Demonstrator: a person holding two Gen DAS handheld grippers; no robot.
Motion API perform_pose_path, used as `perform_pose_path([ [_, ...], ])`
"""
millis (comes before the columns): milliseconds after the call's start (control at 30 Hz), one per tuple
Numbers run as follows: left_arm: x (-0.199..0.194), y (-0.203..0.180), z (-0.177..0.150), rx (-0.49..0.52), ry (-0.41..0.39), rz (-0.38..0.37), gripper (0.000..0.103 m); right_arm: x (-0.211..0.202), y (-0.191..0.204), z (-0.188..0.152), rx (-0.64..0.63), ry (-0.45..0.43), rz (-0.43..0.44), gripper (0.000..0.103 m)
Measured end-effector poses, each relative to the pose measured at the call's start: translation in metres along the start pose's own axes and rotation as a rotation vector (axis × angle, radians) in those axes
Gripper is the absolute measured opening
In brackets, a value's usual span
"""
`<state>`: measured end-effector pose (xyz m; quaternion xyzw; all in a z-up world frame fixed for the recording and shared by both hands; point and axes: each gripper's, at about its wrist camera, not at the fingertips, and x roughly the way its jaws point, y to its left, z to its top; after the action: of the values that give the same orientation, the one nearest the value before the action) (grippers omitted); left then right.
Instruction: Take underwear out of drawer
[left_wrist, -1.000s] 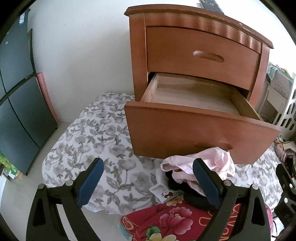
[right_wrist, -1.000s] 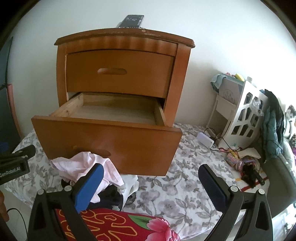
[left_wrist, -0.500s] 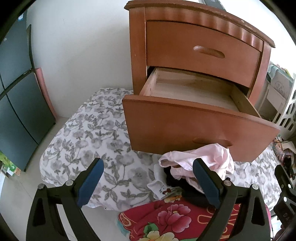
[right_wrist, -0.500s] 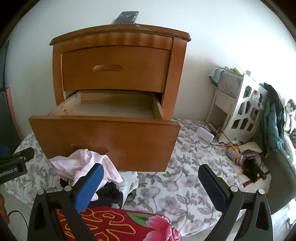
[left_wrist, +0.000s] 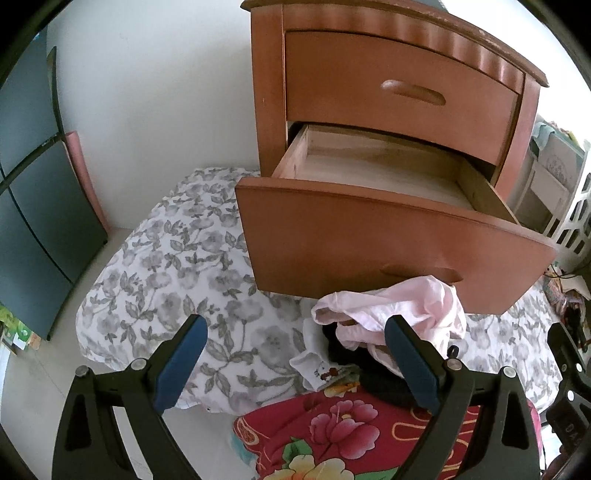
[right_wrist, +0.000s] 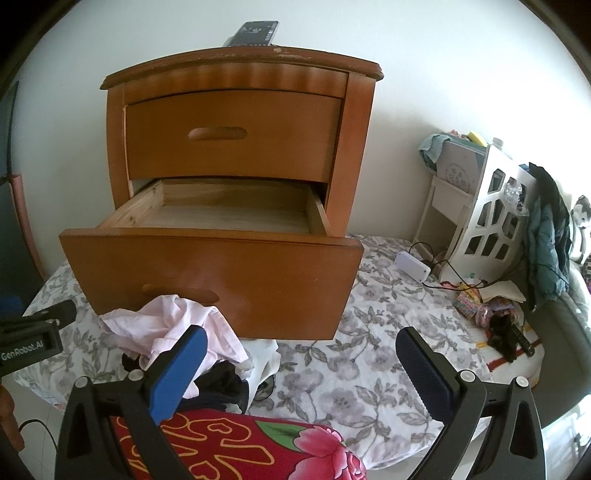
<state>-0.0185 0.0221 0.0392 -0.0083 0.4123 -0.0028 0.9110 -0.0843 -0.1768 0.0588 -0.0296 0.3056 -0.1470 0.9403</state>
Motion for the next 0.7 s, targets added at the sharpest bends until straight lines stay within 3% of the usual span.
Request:
perform_pose_path([
  [700, 0.0041, 0.0002, -0.0015, -0.002, 0.029, -0.004, 0.097, 0.0001, -0.0001, -0.0002, 0.001, 0.000, 0.001, 0.103],
])
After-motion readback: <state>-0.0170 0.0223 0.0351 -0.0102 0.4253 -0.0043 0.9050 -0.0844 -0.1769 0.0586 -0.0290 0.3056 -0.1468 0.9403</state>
